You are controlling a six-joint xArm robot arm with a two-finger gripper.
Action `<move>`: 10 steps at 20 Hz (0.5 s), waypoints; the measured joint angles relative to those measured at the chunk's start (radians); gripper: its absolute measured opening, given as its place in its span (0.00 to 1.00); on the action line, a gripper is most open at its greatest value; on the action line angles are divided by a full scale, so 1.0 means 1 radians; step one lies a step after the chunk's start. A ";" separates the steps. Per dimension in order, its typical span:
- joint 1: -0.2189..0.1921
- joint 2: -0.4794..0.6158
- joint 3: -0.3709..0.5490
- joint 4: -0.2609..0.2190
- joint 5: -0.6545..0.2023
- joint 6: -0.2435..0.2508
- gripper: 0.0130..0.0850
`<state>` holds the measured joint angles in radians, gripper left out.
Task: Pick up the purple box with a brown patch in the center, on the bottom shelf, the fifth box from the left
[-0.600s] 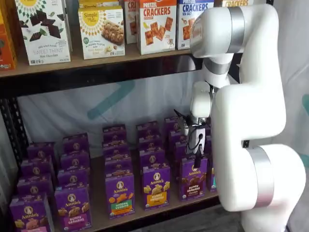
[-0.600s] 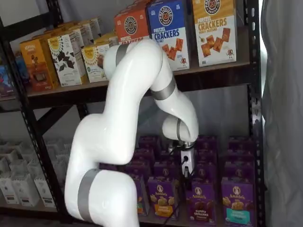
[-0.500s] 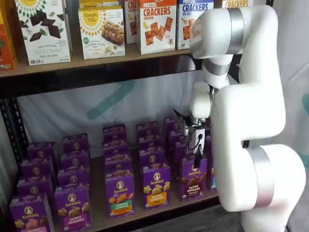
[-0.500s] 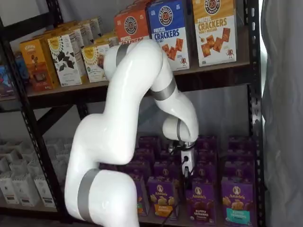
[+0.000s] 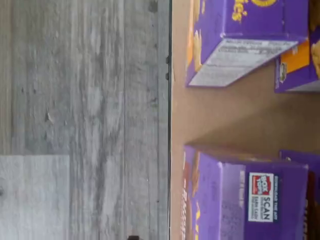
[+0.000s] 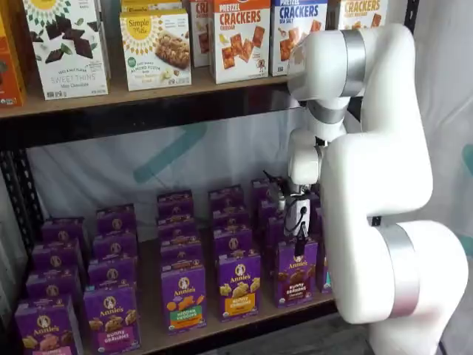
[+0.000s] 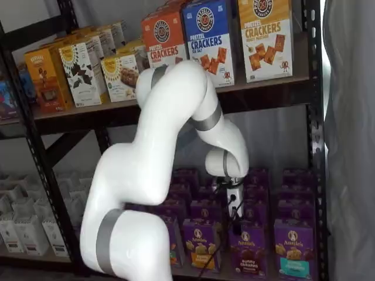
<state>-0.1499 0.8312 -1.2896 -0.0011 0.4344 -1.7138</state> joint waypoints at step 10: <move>-0.013 0.092 -0.072 -0.098 -0.041 0.075 1.00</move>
<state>-0.1626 0.9230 -1.3613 -0.0987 0.3934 -1.6387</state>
